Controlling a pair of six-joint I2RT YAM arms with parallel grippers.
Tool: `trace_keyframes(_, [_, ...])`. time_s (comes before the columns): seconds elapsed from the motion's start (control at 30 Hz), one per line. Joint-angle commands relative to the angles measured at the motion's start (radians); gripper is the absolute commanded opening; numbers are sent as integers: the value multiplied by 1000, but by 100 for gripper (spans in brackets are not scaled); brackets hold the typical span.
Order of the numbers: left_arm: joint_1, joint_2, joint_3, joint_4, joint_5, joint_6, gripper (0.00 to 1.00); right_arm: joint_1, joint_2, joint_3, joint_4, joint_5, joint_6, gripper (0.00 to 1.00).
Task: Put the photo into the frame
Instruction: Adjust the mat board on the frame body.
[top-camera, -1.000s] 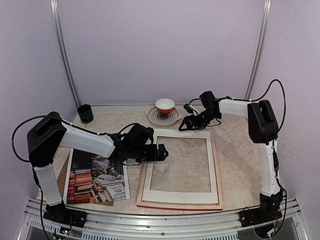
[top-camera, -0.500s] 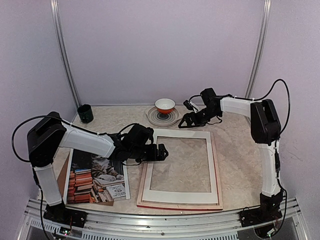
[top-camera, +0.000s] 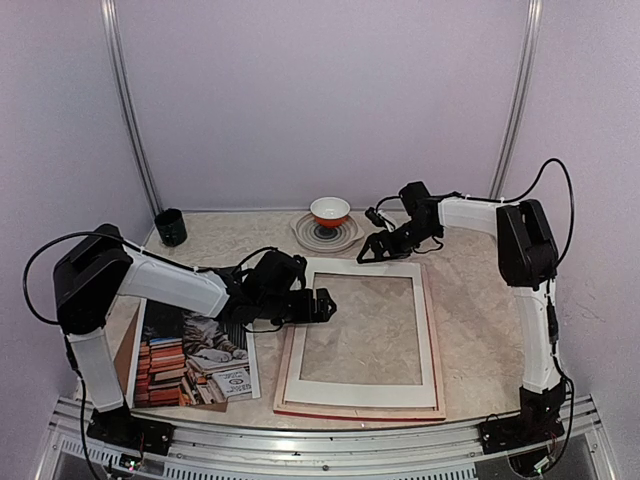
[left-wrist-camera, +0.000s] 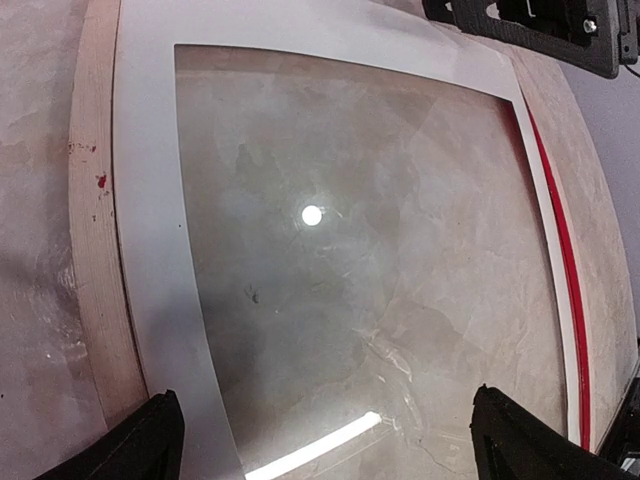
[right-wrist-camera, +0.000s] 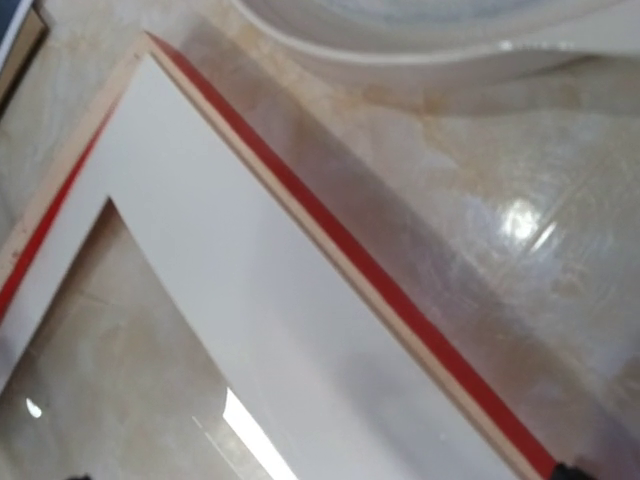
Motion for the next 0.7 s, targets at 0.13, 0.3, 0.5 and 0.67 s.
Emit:
trace_keyframes(0.13, [10,-79,-57,32,-20,2,99,11,48,46,-35,7,-17,99])
trace_keyframes(0.3, [13,-87,-54,18,-24,5,99,11,45,43,-33,-7,-22,99])
trace_keyframes(0.5, [16,-66,-57,6,-31,-14,99,11,25,19,-27,-31,-31,99])
trace_keyframes(0.67, [19,-51,-56,4,-32,-31,99,11,9,3,-26,-41,-37,99])
